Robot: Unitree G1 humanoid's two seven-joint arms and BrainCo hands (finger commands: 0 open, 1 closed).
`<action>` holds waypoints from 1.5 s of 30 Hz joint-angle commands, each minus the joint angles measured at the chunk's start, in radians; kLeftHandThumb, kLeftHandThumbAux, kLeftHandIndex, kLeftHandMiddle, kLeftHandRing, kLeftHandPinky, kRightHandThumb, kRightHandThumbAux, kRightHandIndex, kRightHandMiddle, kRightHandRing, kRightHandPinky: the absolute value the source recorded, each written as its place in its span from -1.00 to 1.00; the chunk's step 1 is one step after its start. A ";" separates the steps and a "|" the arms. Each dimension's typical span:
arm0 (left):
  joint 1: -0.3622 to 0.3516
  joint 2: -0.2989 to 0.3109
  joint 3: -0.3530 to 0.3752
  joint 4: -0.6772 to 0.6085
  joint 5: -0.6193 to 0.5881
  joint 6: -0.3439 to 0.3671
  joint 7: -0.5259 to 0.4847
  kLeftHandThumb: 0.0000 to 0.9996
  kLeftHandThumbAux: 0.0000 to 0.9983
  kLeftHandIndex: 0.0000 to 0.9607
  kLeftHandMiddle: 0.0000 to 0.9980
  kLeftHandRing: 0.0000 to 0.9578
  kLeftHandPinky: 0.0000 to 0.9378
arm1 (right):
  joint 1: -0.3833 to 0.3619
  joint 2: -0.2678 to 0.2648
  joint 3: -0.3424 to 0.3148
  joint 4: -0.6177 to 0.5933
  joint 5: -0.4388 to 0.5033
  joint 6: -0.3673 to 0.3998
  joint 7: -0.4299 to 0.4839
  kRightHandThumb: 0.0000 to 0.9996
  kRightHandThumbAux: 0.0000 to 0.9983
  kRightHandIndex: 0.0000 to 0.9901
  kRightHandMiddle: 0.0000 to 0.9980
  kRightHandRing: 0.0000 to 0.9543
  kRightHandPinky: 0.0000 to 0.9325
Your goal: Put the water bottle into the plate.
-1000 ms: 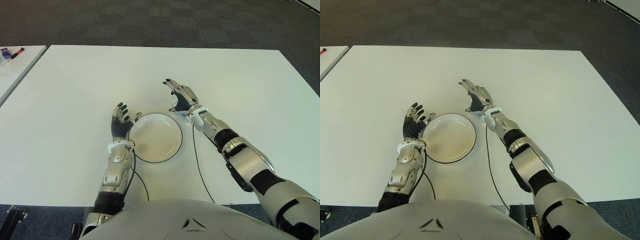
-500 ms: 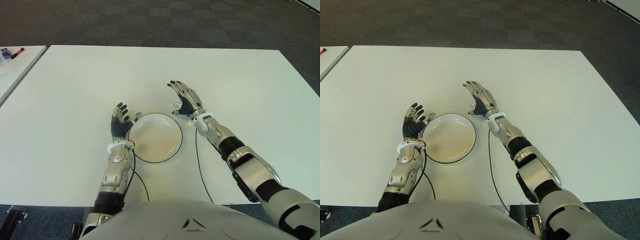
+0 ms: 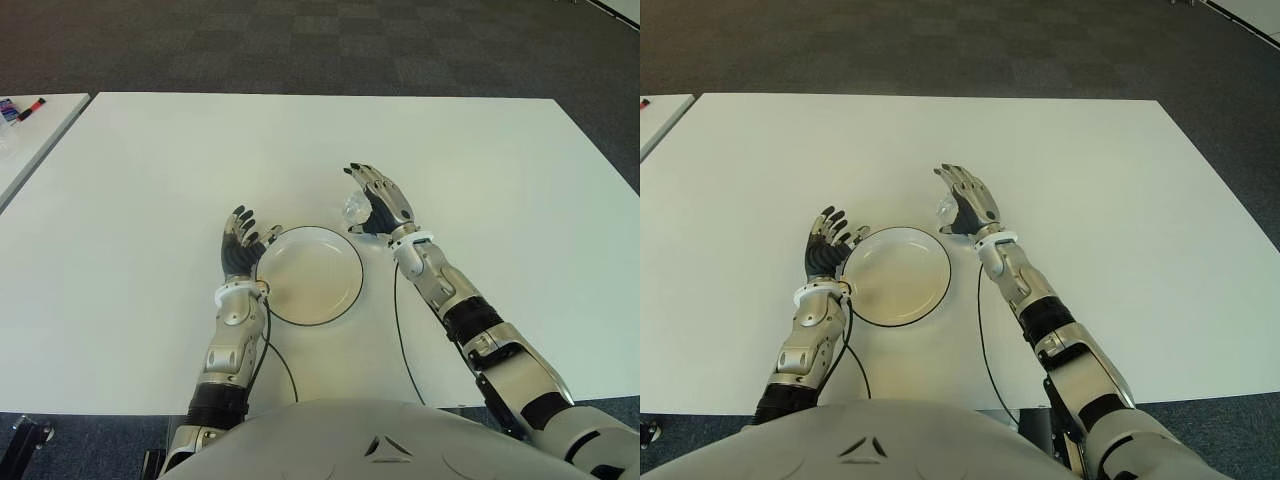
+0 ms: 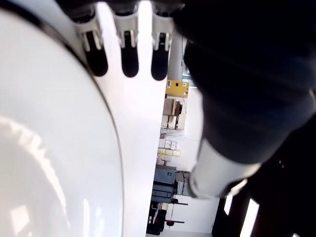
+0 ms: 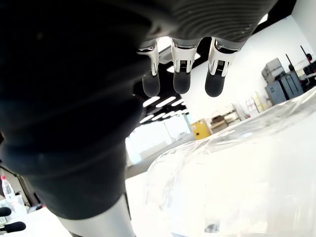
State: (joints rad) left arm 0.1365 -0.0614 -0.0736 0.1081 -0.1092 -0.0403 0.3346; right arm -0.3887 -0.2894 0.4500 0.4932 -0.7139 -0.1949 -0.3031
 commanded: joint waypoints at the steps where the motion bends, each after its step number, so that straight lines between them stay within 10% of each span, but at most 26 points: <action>1: -0.006 -0.068 0.004 0.029 -0.002 0.011 -0.010 -0.85 0.77 -0.71 -0.65 -0.68 -0.63 | 0.020 0.002 -0.008 -0.018 0.007 0.019 0.028 -0.77 0.99 -1.00 -1.00 -1.00 -0.96; 45: -0.009 -0.073 0.007 0.038 0.001 0.002 -0.011 -0.88 0.78 -0.72 -0.65 -0.68 -0.62 | 0.019 0.017 -0.001 0.026 0.000 0.065 0.064 -0.79 0.86 -1.00 -1.00 -1.00 -1.00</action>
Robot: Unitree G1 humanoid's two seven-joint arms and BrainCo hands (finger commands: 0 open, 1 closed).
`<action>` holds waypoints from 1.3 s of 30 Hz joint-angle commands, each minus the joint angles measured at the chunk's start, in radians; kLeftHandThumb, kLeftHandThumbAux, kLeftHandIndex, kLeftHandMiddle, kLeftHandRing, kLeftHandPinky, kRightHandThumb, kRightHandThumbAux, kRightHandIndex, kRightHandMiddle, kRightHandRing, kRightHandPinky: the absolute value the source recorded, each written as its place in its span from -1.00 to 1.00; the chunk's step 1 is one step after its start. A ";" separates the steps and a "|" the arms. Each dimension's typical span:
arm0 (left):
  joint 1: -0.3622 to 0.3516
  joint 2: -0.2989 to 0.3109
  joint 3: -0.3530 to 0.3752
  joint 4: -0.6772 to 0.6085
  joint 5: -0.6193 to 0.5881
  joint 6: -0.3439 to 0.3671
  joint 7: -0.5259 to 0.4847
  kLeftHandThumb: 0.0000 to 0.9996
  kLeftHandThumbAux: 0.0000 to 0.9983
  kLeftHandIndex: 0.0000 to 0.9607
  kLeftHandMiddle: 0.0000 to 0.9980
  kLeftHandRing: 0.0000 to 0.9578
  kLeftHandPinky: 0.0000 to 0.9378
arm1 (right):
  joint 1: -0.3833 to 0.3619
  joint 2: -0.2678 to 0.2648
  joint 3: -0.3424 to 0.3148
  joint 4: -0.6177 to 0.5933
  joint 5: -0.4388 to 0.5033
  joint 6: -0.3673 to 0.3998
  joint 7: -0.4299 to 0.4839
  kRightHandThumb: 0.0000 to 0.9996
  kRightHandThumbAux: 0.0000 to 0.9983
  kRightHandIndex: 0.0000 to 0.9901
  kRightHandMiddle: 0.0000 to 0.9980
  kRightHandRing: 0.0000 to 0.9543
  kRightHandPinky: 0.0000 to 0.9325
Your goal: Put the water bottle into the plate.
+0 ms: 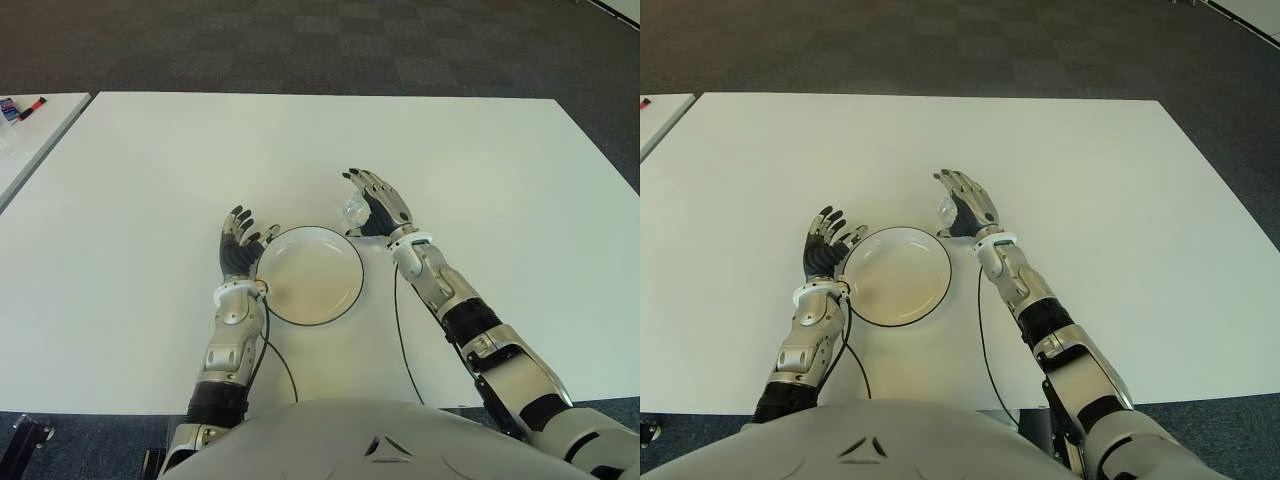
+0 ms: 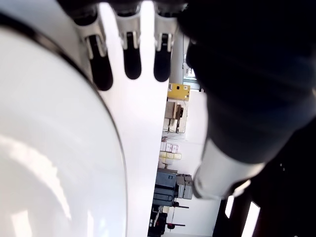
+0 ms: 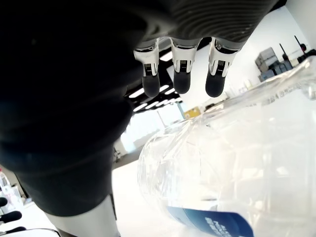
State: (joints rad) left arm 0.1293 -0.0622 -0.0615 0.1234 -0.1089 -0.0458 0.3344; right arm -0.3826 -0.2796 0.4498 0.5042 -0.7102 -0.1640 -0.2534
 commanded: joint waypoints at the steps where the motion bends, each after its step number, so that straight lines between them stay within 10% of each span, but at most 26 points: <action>1: -0.001 -0.071 -0.005 0.022 0.001 0.007 -0.011 -0.88 0.78 -0.72 -0.65 -0.68 -0.62 | 0.012 0.008 0.000 0.016 -0.005 0.038 0.013 -0.78 0.86 -1.00 -1.00 -1.00 -1.00; 15: 0.001 -0.073 -0.002 0.021 -0.004 0.006 -0.016 -0.88 0.80 -0.71 -0.65 -0.68 -0.61 | 0.013 0.040 -0.016 0.008 0.008 0.155 0.028 -0.41 0.87 -1.00 -1.00 -1.00 -1.00; 21: 0.000 -0.071 -0.001 0.021 -0.005 0.008 -0.020 -0.89 0.80 -0.71 -0.66 -0.68 -0.62 | 0.014 0.051 -0.015 -0.033 -0.005 0.243 0.059 0.31 0.84 -1.00 -1.00 -1.00 -1.00; 29: 0.000 -0.070 0.002 0.019 -0.007 0.015 -0.021 -0.91 0.80 -0.72 -0.66 -0.68 -0.62 | 0.006 0.061 0.008 -0.069 -0.044 0.374 0.122 0.77 0.77 -1.00 -1.00 -1.00 -1.00; 39: -0.001 -0.072 0.005 0.019 -0.002 0.015 -0.016 -0.89 0.81 -0.70 -0.64 -0.66 -0.59 | -0.004 0.070 0.034 -0.100 -0.090 0.476 0.185 0.89 0.71 -1.00 -1.00 -1.00 -1.00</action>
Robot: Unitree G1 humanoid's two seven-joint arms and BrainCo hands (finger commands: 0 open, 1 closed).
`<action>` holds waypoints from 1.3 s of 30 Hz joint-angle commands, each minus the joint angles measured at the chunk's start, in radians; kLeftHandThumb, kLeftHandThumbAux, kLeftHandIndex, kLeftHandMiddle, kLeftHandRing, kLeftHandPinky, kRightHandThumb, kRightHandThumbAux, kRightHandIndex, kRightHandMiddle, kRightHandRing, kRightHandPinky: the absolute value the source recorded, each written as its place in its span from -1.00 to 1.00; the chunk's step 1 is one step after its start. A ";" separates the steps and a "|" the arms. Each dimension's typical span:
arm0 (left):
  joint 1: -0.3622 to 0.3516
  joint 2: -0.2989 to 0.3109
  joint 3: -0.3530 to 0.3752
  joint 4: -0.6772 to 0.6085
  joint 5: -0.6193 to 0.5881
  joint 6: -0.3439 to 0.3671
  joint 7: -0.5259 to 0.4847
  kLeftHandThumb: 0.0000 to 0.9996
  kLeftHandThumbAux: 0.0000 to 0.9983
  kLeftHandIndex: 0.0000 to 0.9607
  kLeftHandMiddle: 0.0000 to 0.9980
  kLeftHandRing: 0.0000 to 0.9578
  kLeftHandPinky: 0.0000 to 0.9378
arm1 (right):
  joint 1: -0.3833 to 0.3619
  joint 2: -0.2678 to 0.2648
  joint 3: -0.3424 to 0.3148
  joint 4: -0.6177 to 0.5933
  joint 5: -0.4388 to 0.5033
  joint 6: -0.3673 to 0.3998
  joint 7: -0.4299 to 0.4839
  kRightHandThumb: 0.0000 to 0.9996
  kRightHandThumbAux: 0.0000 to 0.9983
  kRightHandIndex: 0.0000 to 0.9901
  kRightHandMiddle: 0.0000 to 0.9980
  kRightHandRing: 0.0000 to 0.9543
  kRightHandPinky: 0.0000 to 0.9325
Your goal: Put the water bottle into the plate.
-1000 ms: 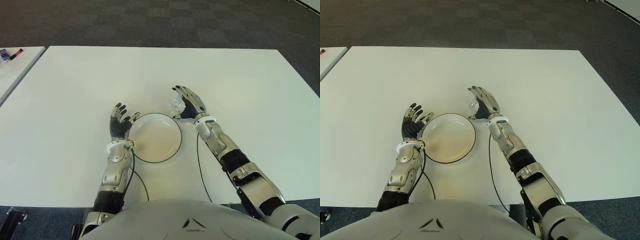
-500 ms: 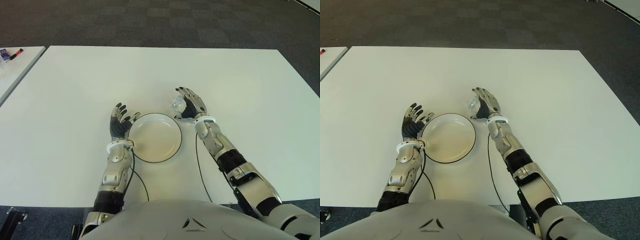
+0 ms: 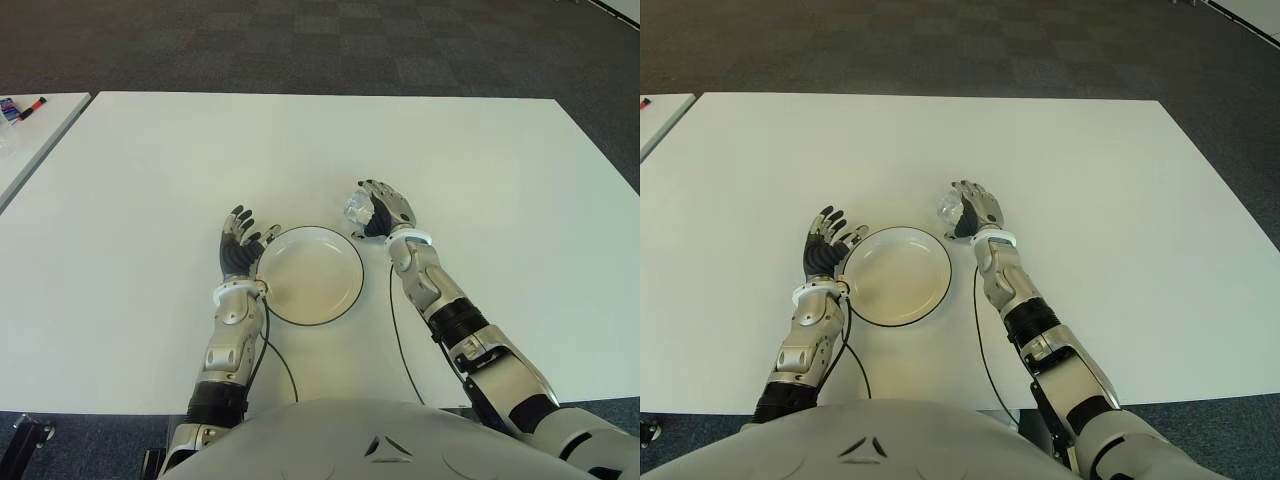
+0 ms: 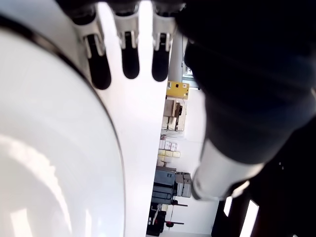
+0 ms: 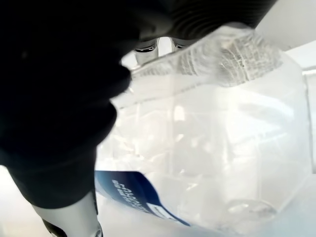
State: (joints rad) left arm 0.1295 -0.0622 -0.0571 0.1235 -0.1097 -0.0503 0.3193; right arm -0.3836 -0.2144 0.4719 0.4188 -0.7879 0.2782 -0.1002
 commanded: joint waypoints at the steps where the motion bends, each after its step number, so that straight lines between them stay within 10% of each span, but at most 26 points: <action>1: -0.001 -0.072 0.001 0.019 -0.001 0.020 0.000 -0.89 0.81 -0.70 -0.63 -0.66 -0.59 | -0.003 0.005 0.013 -0.020 -0.013 0.041 0.038 0.87 0.71 -1.00 -1.00 -1.00 -1.00; 10: -0.001 -0.072 0.001 0.018 -0.001 0.020 0.000 -0.87 0.80 -0.69 -0.63 -0.65 -0.59 | -0.004 0.006 0.020 -0.048 -0.014 0.076 0.069 0.69 0.72 -1.00 -1.00 -1.00 -1.00; 39: -0.003 -0.073 -0.001 0.018 -0.002 0.012 -0.004 -0.88 0.81 -0.69 -0.65 -0.66 -0.58 | -0.001 0.013 0.009 -0.085 -0.004 0.095 0.092 1.00 0.68 -1.00 -1.00 -1.00 -1.00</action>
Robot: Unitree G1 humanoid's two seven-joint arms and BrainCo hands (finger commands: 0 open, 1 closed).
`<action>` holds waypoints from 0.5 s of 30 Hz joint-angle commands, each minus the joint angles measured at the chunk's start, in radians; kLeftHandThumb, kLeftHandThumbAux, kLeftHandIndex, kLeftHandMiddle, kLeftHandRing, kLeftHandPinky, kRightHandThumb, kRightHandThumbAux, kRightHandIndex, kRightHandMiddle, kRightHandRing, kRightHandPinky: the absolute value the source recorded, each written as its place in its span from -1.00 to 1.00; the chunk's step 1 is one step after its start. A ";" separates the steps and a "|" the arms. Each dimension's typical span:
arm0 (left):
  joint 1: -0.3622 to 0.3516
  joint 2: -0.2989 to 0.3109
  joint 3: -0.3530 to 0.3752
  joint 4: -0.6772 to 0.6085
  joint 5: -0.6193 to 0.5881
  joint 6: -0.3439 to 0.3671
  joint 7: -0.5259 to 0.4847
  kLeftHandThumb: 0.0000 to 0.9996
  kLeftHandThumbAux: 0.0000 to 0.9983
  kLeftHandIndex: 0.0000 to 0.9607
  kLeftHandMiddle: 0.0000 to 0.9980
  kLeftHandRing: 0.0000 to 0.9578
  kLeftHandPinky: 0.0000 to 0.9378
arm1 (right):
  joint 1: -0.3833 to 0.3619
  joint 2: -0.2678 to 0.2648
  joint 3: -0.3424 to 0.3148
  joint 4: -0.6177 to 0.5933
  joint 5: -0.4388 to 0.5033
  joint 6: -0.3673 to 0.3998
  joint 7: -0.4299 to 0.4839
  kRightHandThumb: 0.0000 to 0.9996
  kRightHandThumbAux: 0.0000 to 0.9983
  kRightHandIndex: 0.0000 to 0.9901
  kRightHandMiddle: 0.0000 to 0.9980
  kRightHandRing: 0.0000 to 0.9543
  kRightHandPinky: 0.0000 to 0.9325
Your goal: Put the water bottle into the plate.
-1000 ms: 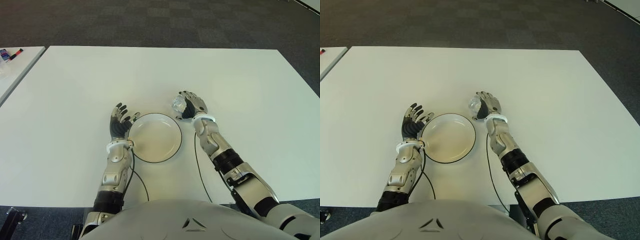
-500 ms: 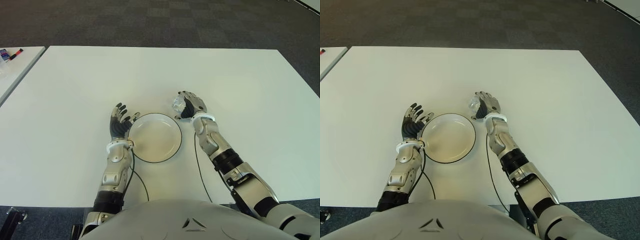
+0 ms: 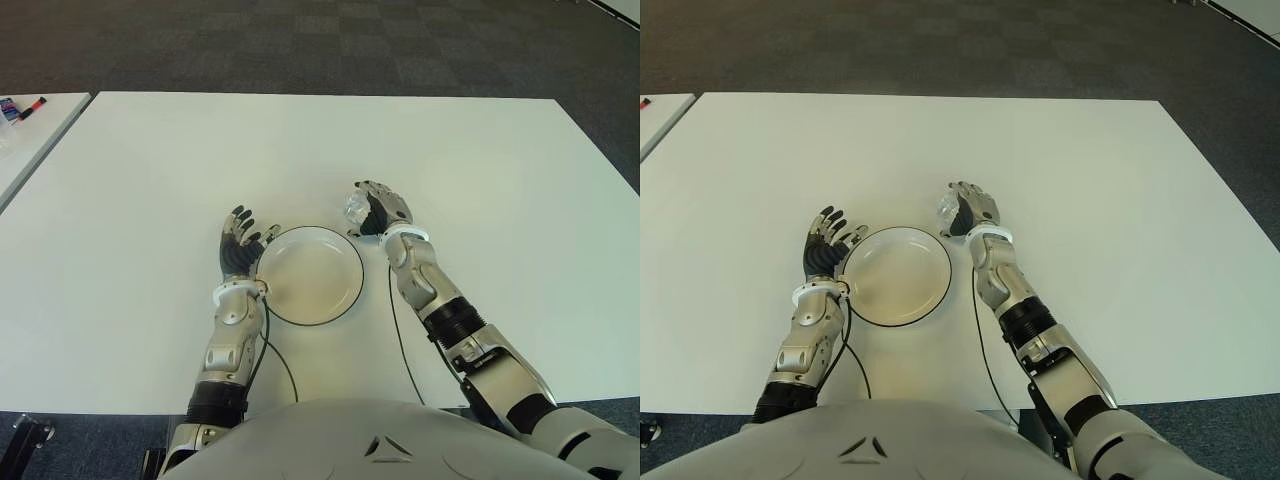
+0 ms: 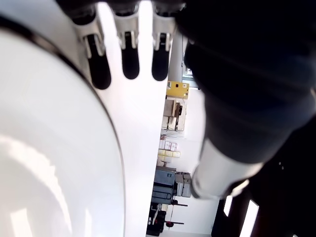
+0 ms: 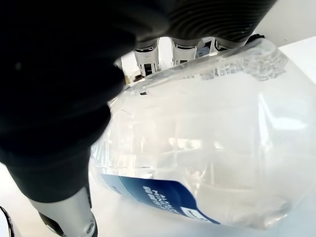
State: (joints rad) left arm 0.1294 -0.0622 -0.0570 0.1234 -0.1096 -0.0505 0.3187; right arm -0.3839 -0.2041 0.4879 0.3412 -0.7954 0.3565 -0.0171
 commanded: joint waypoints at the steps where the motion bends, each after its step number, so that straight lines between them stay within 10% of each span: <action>1: -0.003 -0.073 -0.001 0.018 -0.002 0.013 -0.003 -0.88 0.81 -0.69 -0.65 -0.66 -0.58 | 0.000 0.003 -0.007 -0.008 0.004 0.017 0.009 1.00 0.68 -1.00 -1.00 -1.00 -1.00; 15: -0.005 -0.076 0.000 0.016 -0.002 0.018 0.001 -0.89 0.81 -0.70 -0.65 -0.67 -0.60 | -0.003 -0.004 -0.007 -0.016 0.012 0.013 0.037 1.00 0.67 -1.00 -1.00 -1.00 -1.00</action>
State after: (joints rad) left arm 0.1294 -0.0623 -0.0569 0.1234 -0.1096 -0.0504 0.3188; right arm -0.3839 -0.2054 0.4877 0.3244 -0.7897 0.3653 0.0088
